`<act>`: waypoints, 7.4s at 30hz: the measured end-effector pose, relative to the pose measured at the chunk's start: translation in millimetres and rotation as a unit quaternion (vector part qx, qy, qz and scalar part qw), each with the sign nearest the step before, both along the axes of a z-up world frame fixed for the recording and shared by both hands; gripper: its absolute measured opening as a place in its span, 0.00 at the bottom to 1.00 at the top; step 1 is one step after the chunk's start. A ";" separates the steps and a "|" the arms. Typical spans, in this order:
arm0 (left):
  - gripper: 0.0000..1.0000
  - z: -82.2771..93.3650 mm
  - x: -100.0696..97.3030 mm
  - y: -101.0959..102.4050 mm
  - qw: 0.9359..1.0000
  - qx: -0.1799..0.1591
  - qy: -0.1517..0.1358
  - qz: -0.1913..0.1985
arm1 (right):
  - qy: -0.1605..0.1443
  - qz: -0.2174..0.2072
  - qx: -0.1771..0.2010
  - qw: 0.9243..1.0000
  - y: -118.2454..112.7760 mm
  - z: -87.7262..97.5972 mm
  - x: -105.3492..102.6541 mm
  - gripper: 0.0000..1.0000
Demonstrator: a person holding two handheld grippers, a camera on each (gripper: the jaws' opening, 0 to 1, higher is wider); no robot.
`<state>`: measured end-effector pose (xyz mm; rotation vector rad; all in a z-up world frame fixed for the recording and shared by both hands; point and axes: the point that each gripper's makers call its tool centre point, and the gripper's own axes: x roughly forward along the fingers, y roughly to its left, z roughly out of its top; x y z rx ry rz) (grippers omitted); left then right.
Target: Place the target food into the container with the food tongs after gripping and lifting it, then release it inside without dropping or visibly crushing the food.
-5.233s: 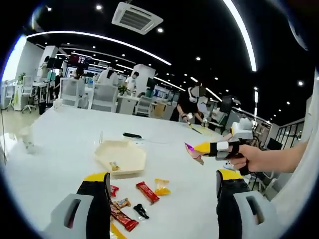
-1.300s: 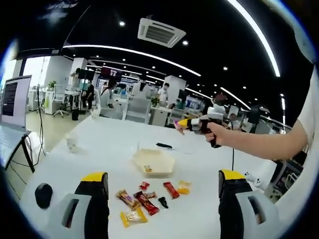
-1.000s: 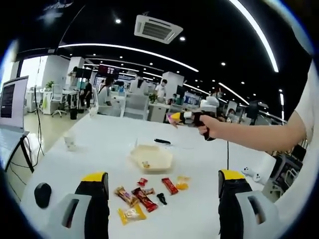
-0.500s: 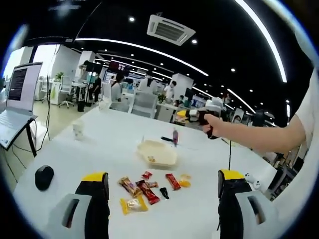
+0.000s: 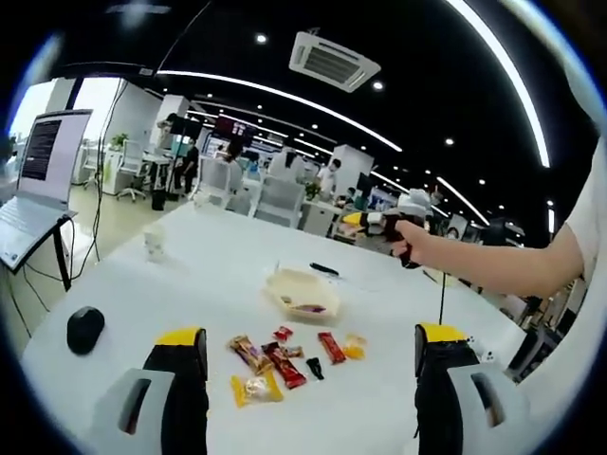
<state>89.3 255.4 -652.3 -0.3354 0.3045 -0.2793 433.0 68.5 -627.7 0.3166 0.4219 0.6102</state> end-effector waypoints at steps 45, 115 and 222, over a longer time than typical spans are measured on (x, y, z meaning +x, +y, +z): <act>0.99 -4.9 16.4 -46.9 0.996 -0.029 0.000 -0.087 | 0.028 -0.022 0.005 0.999 -53.9 -19.4 -62.5 0.26; 0.99 -28.1 18.0 -49.9 0.990 -0.074 0.042 -0.114 | 0.106 -0.042 0.014 0.993 -44.2 -74.2 -134.3 0.27; 0.99 -38.7 12.5 -35.6 0.992 -0.078 0.051 -0.091 | 0.181 -0.178 -0.023 0.967 -60.4 -177.2 -164.8 0.28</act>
